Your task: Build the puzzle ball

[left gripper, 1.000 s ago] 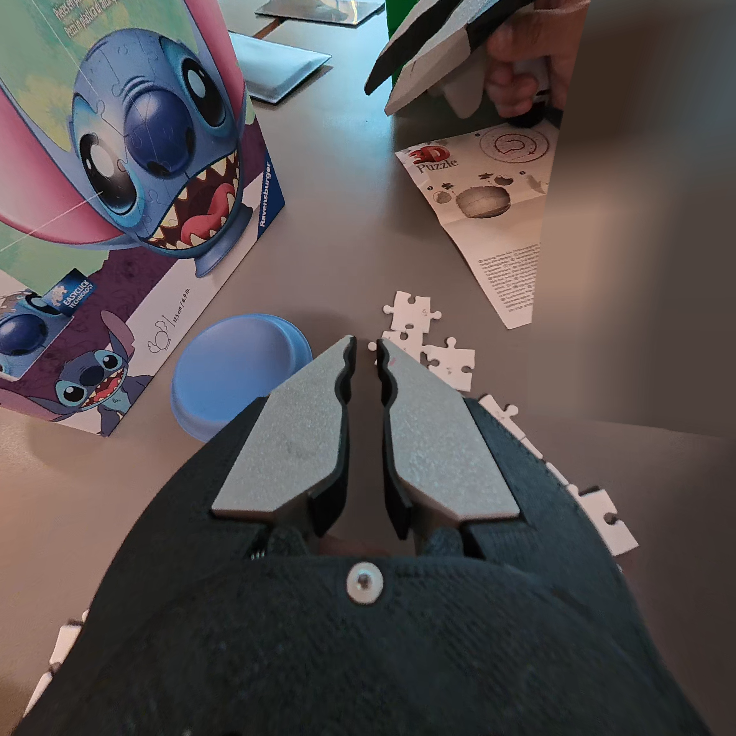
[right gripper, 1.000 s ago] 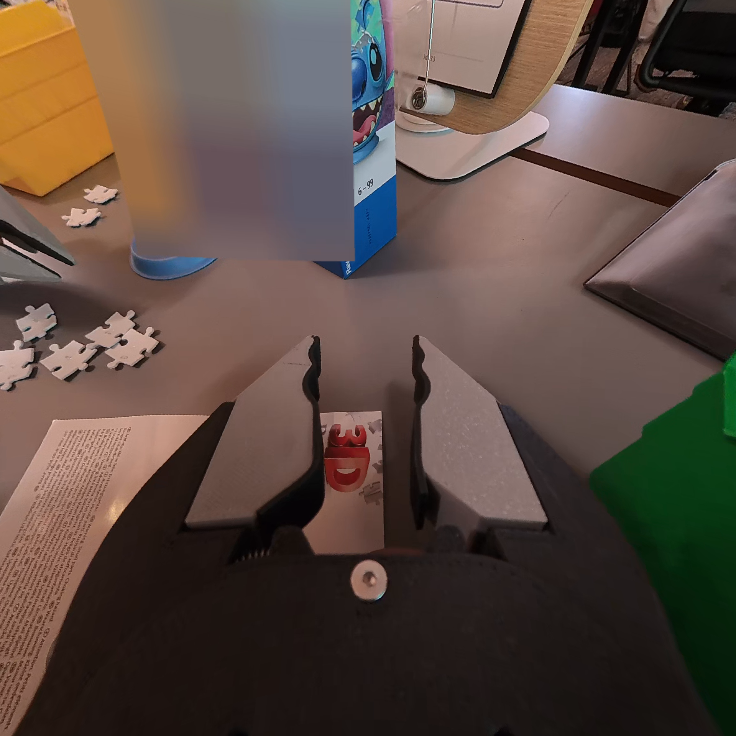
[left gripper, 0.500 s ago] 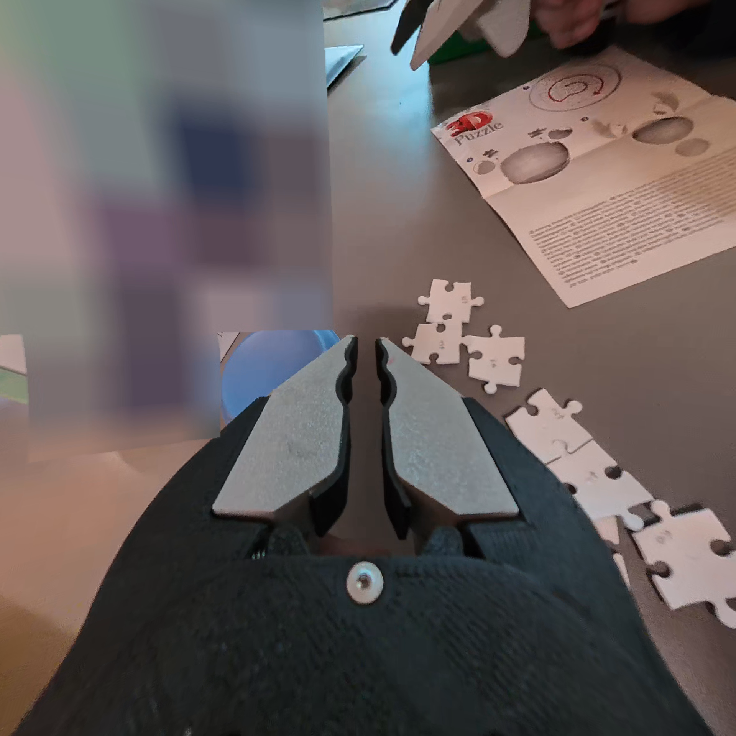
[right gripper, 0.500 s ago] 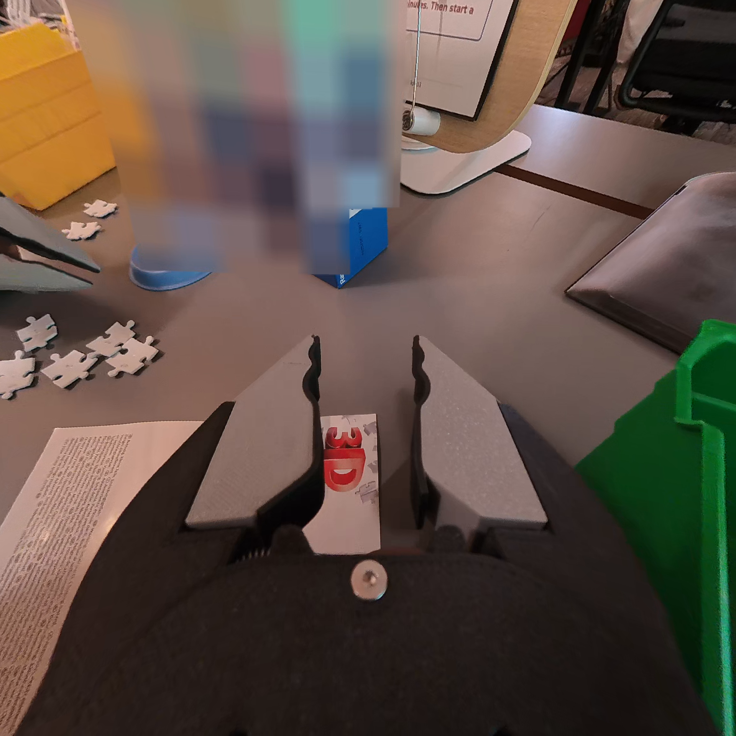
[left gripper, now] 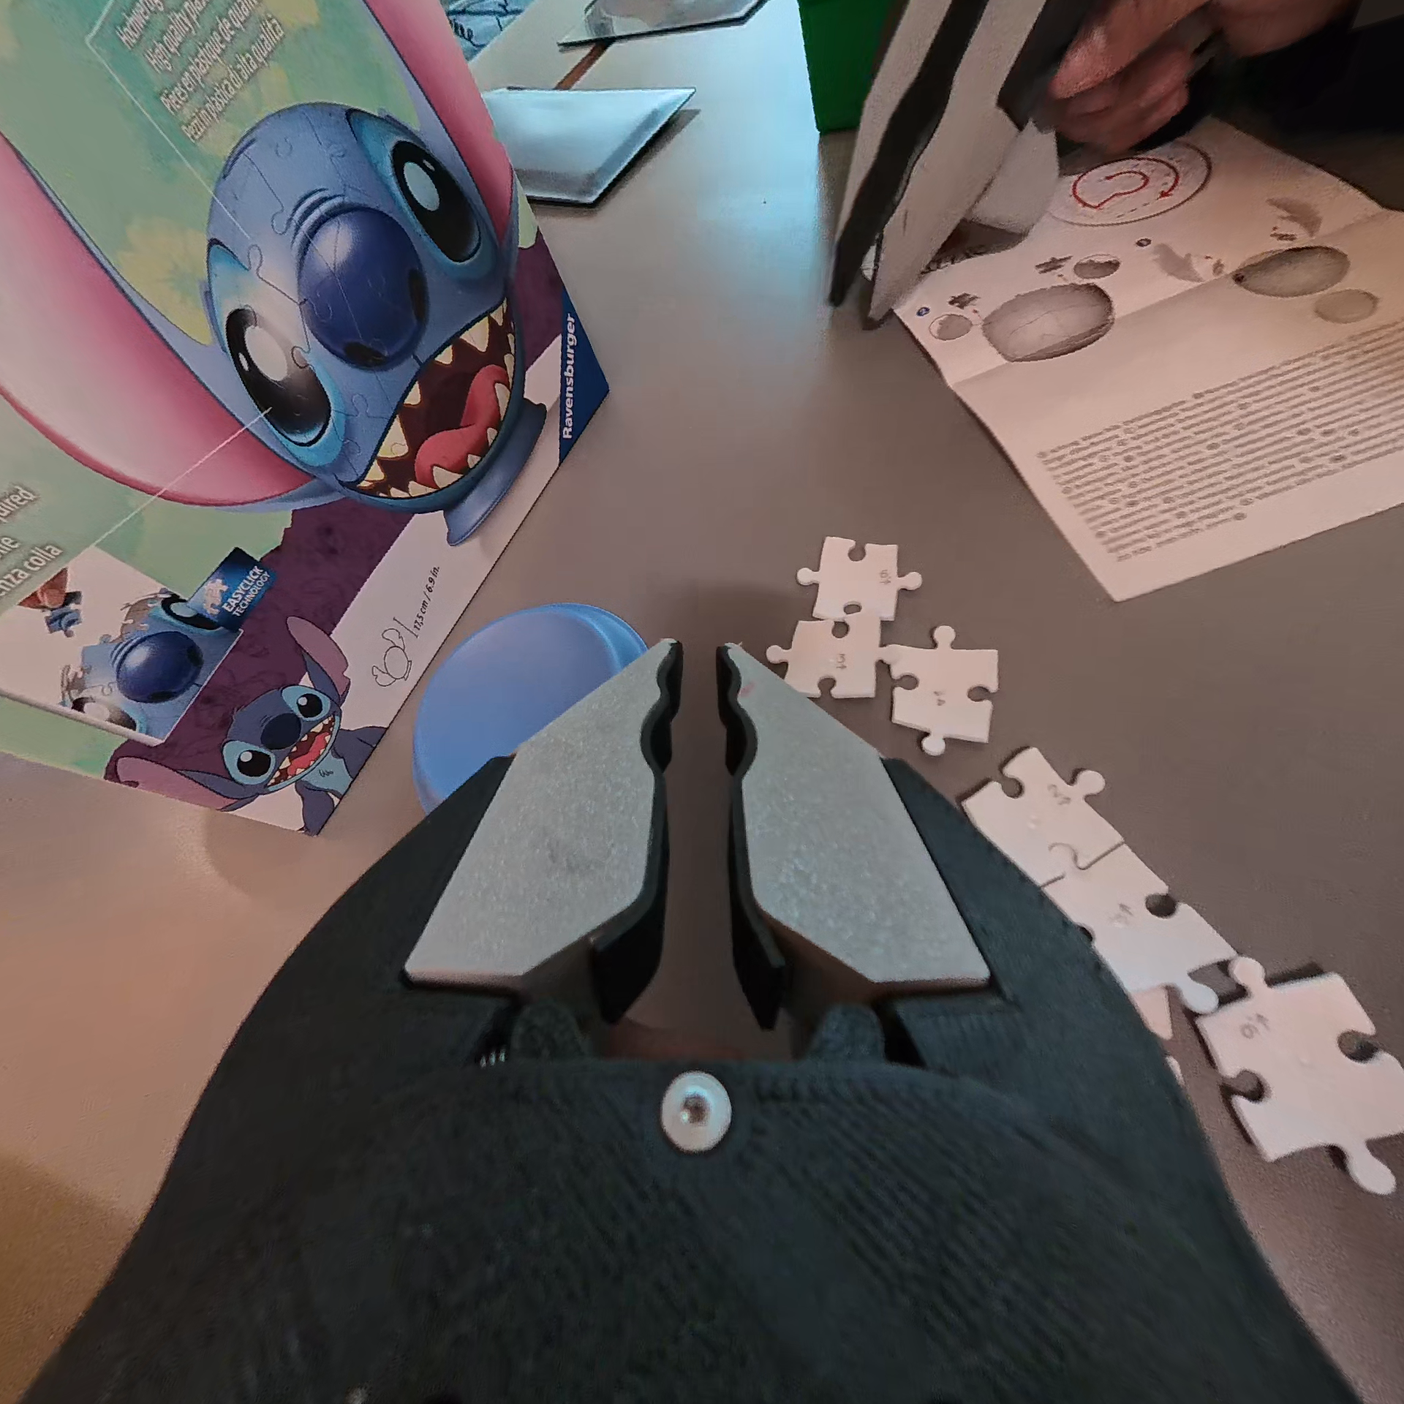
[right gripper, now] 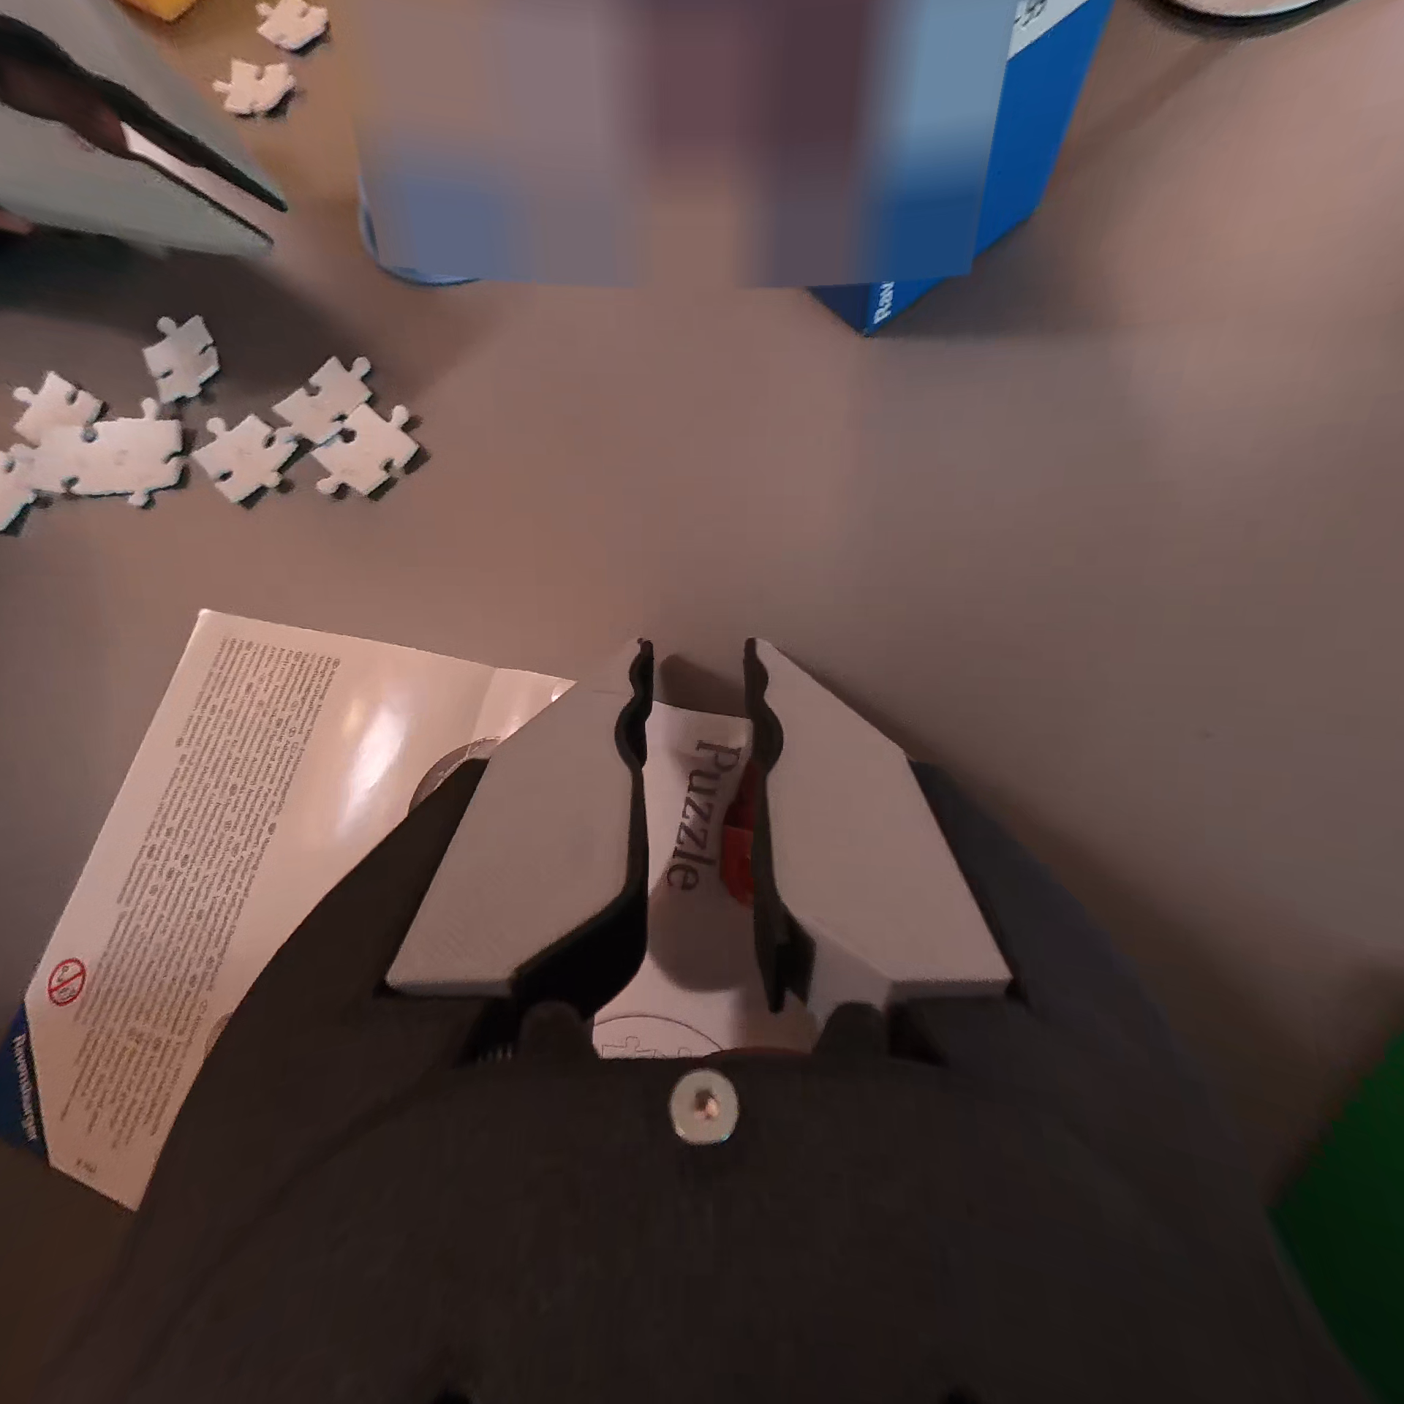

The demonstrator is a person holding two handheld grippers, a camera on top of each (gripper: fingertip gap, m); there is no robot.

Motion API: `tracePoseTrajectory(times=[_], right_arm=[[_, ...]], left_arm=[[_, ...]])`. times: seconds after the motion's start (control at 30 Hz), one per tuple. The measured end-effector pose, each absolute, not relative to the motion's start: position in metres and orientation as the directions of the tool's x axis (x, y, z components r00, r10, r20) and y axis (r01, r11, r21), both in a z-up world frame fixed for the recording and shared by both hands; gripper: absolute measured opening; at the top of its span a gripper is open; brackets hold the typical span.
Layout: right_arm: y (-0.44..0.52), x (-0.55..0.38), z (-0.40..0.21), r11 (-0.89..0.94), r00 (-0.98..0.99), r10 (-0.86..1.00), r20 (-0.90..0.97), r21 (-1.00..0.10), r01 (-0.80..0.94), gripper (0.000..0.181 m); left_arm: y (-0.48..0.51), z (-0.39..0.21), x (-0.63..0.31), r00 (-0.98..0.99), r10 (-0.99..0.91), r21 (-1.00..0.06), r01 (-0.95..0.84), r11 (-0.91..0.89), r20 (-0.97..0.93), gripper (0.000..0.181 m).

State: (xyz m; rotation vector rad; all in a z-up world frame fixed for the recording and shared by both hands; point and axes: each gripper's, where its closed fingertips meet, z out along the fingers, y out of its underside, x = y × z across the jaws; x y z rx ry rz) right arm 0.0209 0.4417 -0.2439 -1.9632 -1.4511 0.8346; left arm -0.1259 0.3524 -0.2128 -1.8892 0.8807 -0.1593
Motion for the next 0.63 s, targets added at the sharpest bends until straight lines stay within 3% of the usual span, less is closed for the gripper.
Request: tracePoseTrajectory(times=[0.2, 0.33, 0.63], right_arm=[[0.429, 0.019, -0.242, -0.300, 0.167, 0.953, -0.251, -0.732, 0.612, 0.022], [0.427, 0.013, -0.238, -0.237, 0.147, 0.971, -0.186, -0.760, 0.605, 0.026], [0.459, 0.019, -0.191, -0.256, 0.264, 0.950, -0.164, -0.893, 0.369, 0.025]], left_arm=[[0.354, -0.212, -0.127, 0.737, -0.637, -0.845, -0.473, -0.250, -0.224, 0.007], [0.354, -0.212, -0.128, 0.740, -0.637, -0.845, -0.468, -0.258, -0.215, 0.007], [0.355, -0.216, -0.128, 0.736, -0.645, -0.834, -0.476, -0.279, -0.204, 0.009]])
